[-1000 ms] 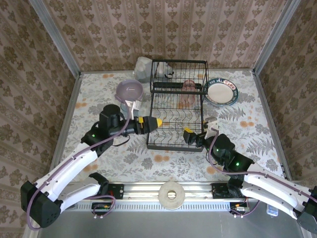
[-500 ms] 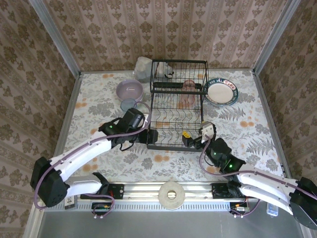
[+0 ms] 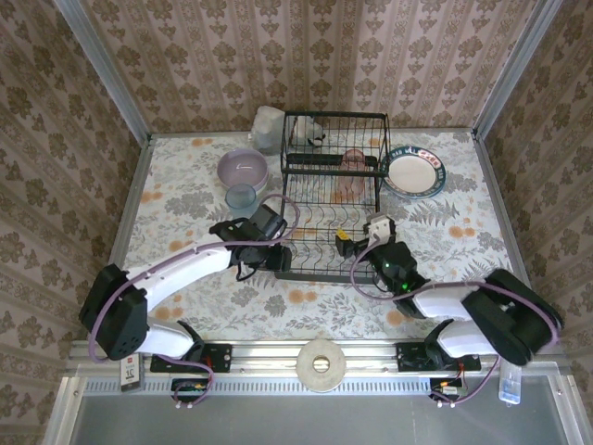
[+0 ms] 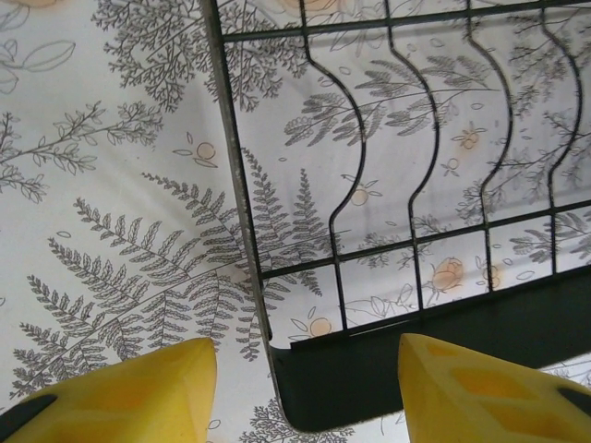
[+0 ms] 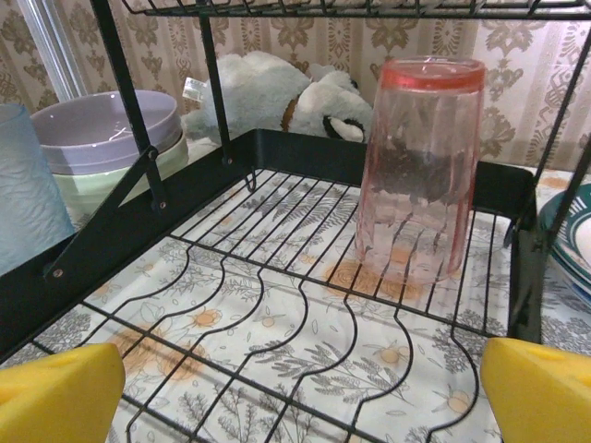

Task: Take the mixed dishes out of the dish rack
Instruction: Fasten the dish rack at the center of the table.

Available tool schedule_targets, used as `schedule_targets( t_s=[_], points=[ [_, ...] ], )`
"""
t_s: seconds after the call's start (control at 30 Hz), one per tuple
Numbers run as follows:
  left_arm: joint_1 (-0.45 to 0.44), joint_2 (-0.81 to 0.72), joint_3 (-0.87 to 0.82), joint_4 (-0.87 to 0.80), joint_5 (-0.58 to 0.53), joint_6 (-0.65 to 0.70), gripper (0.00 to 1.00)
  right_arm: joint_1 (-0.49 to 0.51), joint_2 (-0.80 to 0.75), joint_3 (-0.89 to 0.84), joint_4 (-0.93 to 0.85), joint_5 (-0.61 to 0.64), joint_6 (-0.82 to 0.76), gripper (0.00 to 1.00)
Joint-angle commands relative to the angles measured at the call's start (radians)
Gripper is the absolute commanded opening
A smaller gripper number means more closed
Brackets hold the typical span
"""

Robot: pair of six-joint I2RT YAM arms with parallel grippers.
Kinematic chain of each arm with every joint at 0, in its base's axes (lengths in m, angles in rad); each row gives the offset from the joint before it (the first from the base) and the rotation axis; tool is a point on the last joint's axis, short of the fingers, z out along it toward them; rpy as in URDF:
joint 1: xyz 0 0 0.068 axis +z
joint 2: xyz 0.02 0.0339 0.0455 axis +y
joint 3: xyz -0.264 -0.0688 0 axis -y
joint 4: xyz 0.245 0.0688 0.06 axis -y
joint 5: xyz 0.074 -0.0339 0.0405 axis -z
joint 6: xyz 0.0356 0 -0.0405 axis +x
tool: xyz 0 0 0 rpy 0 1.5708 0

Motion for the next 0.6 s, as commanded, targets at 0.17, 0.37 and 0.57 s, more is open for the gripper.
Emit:
schedule_targets(
  t_s=[0.17,0.37,0.57],
  points=[
    [-0.006,0.058,0.03,-0.038,-0.016,-0.025,0.4,-0.072,0.203,0.161,0.189,-0.044,0.036,1.0],
    [-0.008,0.099,0.038,-0.04,0.015,-0.031,0.27,-0.096,0.322,0.246,0.197,-0.05,0.044,1.0],
    [-0.008,0.122,0.044,-0.039,0.028,-0.034,0.12,-0.119,0.41,0.327,0.198,-0.026,0.032,1.0]
  ],
)
